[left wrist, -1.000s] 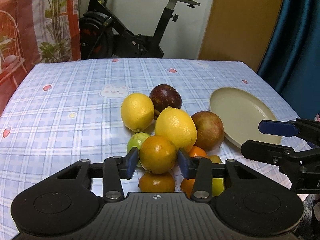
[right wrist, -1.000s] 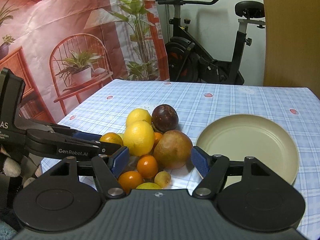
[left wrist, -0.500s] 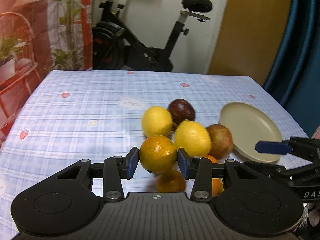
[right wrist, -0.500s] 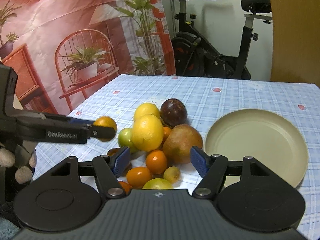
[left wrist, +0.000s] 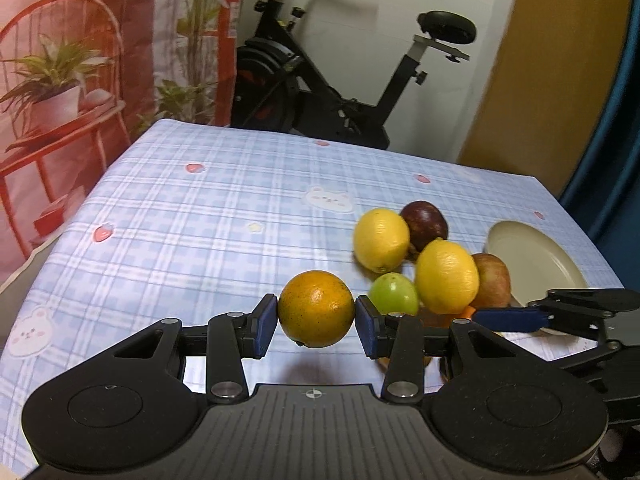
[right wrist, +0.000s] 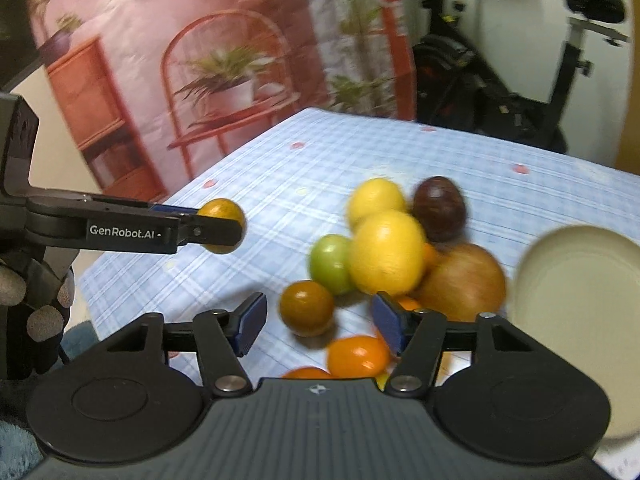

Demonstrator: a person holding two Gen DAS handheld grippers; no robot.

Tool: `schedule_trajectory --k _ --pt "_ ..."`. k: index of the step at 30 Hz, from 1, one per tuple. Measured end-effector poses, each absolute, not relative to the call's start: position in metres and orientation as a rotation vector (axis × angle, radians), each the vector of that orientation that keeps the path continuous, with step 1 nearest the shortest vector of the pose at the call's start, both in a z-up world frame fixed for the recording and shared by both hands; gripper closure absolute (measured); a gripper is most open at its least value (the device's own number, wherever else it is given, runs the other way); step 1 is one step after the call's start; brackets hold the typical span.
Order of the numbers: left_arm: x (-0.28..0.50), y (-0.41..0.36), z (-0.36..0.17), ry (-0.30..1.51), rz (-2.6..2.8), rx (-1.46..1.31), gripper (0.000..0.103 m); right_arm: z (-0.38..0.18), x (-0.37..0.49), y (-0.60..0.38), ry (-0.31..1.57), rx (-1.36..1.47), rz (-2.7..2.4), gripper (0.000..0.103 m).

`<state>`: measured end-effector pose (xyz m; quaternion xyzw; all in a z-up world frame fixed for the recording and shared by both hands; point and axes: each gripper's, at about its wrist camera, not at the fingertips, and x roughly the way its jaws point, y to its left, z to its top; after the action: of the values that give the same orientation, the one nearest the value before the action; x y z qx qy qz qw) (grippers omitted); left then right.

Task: Organize fruits
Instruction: 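Carry the orange in the right tool over the beige plate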

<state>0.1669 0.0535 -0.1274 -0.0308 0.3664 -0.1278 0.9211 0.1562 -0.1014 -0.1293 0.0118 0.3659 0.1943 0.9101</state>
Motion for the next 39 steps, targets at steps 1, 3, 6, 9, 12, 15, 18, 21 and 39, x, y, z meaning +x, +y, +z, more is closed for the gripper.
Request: schedule_trajectory --k 1,3,6,9,12,15,18,21,39 --pt "0.167 0.055 -0.127 0.751 -0.258 -0.066 0.058 -0.132 0.160 -0.097 0.765 0.014 0.408 0.047" --pt "0.164 0.058 -0.128 0.746 -0.250 -0.072 0.058 -0.138 0.168 -0.090 0.790 -0.007 0.409 0.050" --pt "0.164 0.059 -0.128 0.739 -0.244 -0.077 0.058 -0.145 0.177 -0.087 0.818 -0.009 0.401 0.051" --pt "0.162 0.059 -0.130 0.736 -0.241 -0.072 0.058 -0.150 0.184 -0.086 0.833 -0.007 0.389 0.051" --pt "0.163 0.058 -0.132 0.736 -0.240 -0.070 0.058 -0.153 0.189 -0.082 0.845 -0.010 0.387 0.052" --pt "0.161 0.059 -0.134 0.733 -0.241 -0.074 0.058 -0.158 0.193 -0.076 0.857 -0.025 0.386 0.054" --pt "0.160 0.059 -0.135 0.733 -0.244 -0.074 0.058 -0.161 0.197 -0.074 0.867 -0.025 0.382 0.056" --pt "0.159 0.058 -0.136 0.736 -0.247 -0.070 0.058 -0.164 0.198 -0.072 0.874 -0.025 0.381 0.057" --pt "0.151 0.052 -0.132 0.734 -0.240 -0.071 0.058 -0.154 0.163 -0.092 0.775 0.079 0.424 0.057"
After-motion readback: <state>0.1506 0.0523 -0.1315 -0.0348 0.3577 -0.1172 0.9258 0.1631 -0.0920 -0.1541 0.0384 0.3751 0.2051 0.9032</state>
